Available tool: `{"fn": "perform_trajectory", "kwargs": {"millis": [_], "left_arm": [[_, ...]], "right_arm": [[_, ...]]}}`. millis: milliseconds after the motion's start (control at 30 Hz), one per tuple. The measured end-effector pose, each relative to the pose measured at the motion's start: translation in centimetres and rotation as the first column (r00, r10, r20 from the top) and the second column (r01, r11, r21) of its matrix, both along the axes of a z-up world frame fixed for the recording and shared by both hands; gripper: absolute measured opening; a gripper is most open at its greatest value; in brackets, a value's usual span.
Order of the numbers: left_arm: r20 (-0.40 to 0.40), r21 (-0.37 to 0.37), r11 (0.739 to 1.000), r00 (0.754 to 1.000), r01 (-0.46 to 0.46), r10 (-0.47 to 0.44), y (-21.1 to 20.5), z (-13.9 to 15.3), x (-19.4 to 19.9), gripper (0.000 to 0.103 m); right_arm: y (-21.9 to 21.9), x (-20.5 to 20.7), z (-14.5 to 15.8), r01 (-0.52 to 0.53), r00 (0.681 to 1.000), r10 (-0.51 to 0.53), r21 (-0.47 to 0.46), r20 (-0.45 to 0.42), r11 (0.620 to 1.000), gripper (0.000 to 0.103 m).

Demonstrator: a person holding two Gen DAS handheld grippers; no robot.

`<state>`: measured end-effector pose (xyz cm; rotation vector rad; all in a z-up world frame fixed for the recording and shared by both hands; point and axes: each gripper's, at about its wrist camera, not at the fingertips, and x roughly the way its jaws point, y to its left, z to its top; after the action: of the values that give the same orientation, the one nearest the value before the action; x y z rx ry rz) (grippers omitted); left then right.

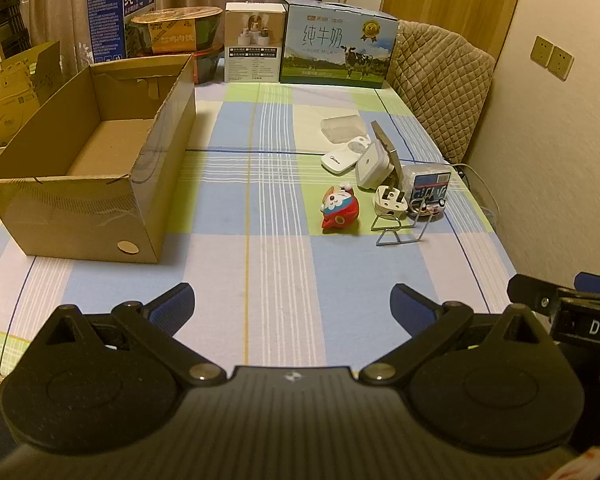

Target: Organize rigid objects

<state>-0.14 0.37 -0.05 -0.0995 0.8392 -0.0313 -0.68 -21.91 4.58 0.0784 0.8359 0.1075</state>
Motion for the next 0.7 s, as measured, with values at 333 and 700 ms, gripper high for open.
{"fn": "perform_trajectory", "kwargs": {"millis": [333, 700], "left_arm": [[0.001, -0.001, 1.000, 1.000, 0.000, 0.000, 0.02, -0.07, 0.03, 0.102], [-0.002, 0.002, 1.000, 1.000, 0.003, -0.003, -0.04, -0.17, 0.12, 0.102]], "right_arm": [[-0.05, 0.08, 0.08, 0.000, 1.000, 0.000, 0.002, -0.002, 1.000, 0.101], [0.10, 0.21, -0.01, -0.001, 1.000, 0.001, 0.004, -0.009, 1.000, 0.101]]}}
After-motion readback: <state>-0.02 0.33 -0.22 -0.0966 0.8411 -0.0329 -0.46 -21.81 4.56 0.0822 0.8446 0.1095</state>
